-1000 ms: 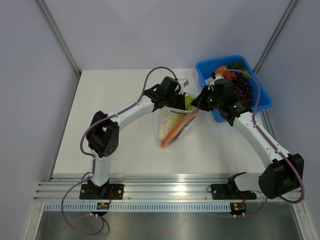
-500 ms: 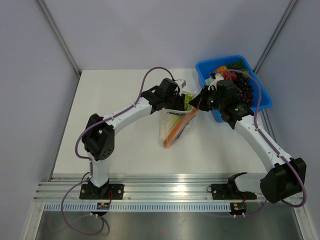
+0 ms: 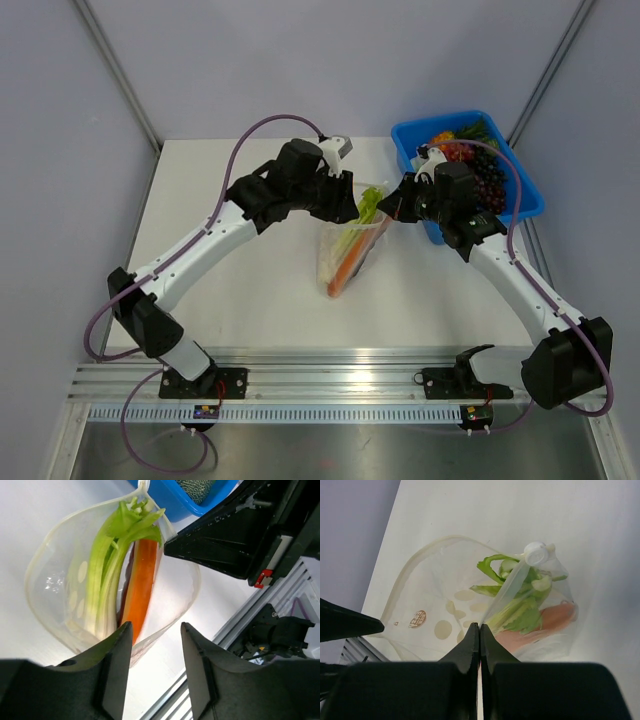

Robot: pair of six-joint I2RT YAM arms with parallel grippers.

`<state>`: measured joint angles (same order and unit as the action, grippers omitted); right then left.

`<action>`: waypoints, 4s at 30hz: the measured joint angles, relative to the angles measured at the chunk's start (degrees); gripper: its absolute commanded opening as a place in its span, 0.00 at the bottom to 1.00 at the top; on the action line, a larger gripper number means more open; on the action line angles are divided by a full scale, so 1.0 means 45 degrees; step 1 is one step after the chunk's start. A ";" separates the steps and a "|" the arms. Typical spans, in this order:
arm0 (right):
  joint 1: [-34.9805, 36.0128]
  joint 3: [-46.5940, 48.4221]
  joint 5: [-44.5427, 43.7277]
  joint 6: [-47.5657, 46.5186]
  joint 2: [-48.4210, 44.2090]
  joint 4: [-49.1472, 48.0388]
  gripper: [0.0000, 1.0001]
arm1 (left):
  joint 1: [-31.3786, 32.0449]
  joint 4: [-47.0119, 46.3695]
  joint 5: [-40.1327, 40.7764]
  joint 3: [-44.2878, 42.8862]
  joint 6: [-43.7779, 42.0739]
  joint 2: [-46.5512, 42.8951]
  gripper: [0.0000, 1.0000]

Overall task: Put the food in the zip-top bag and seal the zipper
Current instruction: Adjust the fake vegetable in the zipper food storage bag.

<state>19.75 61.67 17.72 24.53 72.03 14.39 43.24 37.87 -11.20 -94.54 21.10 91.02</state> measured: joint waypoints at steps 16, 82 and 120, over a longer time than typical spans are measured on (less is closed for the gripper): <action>0.0000 0.0000 0.0321 -0.0253 -0.0238 0.0015 0.00 | -0.1035 0.0835 0.2171 -0.0889 -0.0753 0.1093 0.83; 0.0831 0.2030 -0.3172 0.2322 0.2735 0.0262 0.60 | -0.1229 -0.1209 -0.4473 -0.1166 0.0073 0.2730 0.00; 0.2370 -0.0899 -0.3031 0.4269 0.3721 -0.2924 0.00 | -0.1491 0.1209 -0.5333 -0.1350 -0.0831 0.3215 0.00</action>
<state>30.41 57.63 4.08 43.75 88.77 1.23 36.53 43.31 -35.20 -100.62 17.37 105.49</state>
